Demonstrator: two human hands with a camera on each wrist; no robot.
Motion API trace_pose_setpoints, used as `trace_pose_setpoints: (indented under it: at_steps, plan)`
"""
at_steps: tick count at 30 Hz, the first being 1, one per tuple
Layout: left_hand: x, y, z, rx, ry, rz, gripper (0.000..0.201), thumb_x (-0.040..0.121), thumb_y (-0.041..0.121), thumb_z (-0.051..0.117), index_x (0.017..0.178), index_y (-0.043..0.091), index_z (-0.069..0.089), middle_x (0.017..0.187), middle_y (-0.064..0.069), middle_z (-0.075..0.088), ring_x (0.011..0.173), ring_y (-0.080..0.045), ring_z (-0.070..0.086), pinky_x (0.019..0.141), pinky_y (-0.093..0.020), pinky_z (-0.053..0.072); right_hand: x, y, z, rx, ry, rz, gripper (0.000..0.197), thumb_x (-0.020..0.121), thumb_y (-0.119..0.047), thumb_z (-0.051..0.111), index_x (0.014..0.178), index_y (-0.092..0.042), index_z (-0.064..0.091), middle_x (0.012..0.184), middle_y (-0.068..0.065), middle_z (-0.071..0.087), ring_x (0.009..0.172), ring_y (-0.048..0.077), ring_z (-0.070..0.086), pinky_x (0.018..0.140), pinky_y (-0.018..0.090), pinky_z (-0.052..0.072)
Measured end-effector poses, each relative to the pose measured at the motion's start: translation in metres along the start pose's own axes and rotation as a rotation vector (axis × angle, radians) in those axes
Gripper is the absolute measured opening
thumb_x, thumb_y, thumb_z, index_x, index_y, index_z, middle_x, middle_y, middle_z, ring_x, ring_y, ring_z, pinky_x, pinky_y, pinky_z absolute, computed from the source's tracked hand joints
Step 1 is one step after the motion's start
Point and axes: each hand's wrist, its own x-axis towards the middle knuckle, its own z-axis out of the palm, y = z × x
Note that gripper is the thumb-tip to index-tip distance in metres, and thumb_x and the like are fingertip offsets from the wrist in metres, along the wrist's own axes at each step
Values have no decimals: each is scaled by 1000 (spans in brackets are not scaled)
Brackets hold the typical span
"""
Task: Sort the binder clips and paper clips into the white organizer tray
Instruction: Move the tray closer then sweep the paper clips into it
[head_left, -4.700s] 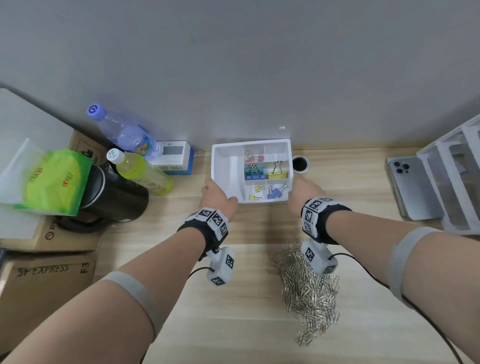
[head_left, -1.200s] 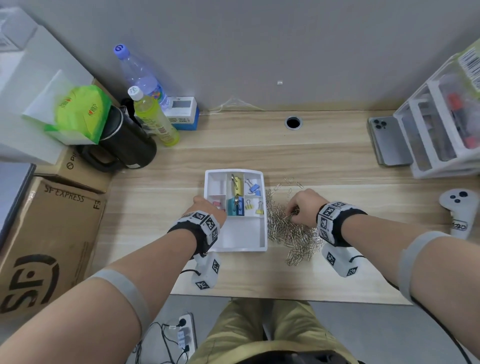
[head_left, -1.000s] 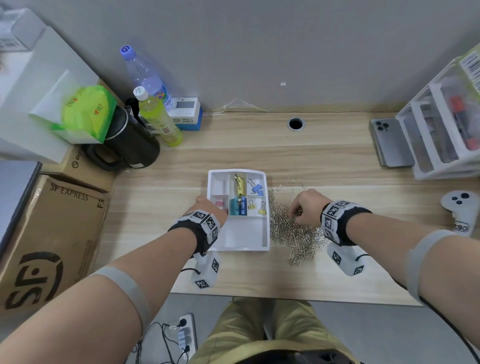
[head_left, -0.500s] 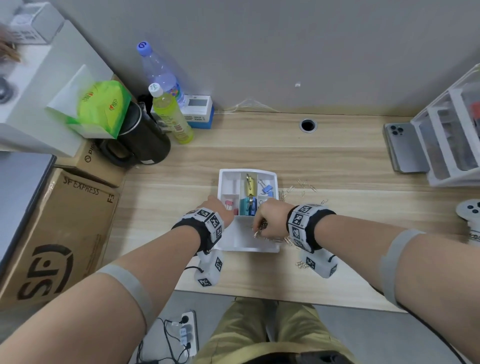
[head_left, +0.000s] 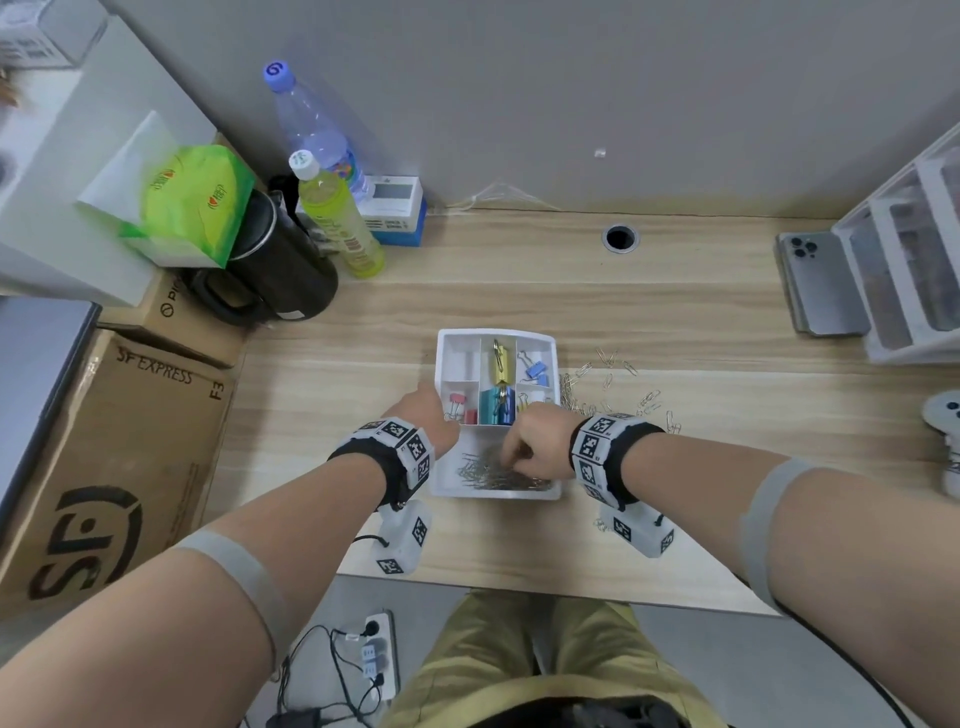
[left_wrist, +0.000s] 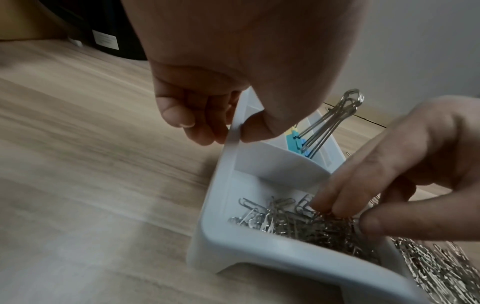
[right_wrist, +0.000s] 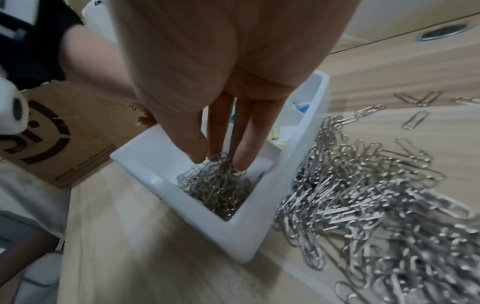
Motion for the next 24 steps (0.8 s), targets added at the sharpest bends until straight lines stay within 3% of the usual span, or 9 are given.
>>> trace_pose_setpoints:
  at_steps: [2,6,9,11,14,17,20,24]
  plan:
    - [0,1,-1,24,11,-11,40,88,20,50,125,9,39,88,-3,57,72,-18,61,56,-29,49,-7,5,-7,-26,42,18,25,86,-17,59,103,-21,77,101,-9,74,87,9,68,83,23,54]
    - [1,1,-4,63,46,-49,35,88,16,50,120,9,41,84,-2,55,68,-17,58,53,-28,45,-18,19,-19,-73,259,55,18,87,-28,55,88,-21,71,81,-6,71,72,12,66,67,26,56]
    - [3,-3,-6,67,60,-88,33,88,17,53,119,8,42,82,-2,52,68,-17,56,51,-27,42,-21,41,-27,-133,366,217,14,89,-26,54,99,-25,63,90,-5,68,79,14,65,65,23,52]
    - [5,-5,-6,65,78,-113,32,88,17,53,117,7,44,82,-3,51,70,-20,56,55,-29,43,-22,58,-28,-190,313,318,36,85,-28,61,120,-24,56,111,-1,63,98,19,61,79,30,52]
    - [7,-9,-2,63,82,-130,28,88,16,48,114,8,45,85,-4,53,71,-20,56,57,-29,45,-21,70,-18,-267,175,311,86,72,-49,75,145,-25,36,147,5,39,135,26,35,109,43,38]
    - [9,-10,3,55,91,-143,28,89,16,45,116,8,46,82,-2,51,67,-17,53,55,-29,43,-16,69,0,-311,119,257,112,59,-65,77,150,-26,26,159,3,19,147,26,13,117,49,26]
    - [9,-10,4,50,94,-144,29,91,18,45,118,8,46,79,-1,50,66,-15,52,54,-28,42,-15,64,13,-345,123,242,106,60,-62,77,148,-23,32,159,3,18,147,25,13,117,49,23]
    - [8,-10,4,38,85,-140,30,92,20,45,119,8,46,81,-1,51,68,-16,54,52,-28,41,-16,66,19,-332,201,201,62,76,-49,72,131,-26,54,143,2,38,133,24,33,108,44,36]
